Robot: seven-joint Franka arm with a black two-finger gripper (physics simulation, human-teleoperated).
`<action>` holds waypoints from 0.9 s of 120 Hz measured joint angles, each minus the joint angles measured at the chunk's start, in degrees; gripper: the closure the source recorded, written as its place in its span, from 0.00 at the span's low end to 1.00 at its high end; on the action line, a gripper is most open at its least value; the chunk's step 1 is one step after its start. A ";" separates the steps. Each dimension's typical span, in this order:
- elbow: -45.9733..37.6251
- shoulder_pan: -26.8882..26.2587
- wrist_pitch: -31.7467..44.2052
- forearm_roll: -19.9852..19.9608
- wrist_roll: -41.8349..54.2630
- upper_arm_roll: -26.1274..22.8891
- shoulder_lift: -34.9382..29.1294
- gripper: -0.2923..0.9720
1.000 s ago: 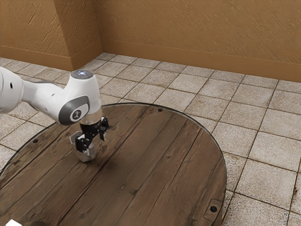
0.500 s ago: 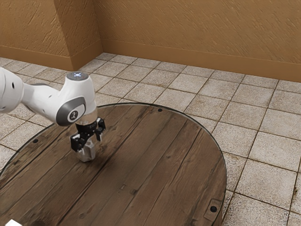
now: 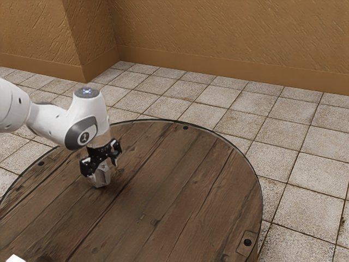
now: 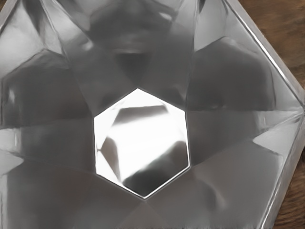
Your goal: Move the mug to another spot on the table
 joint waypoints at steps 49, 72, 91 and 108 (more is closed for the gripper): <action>-0.22 -0.20 1.81 -2.54 2.50 -0.01 0.50 0.53; -0.45 -0.37 1.90 -2.68 2.84 -0.06 0.44 0.61; -0.47 -0.46 1.80 -2.62 2.86 0.00 0.40 0.68; -0.35 -0.47 1.66 -2.12 2.90 0.03 0.30 0.70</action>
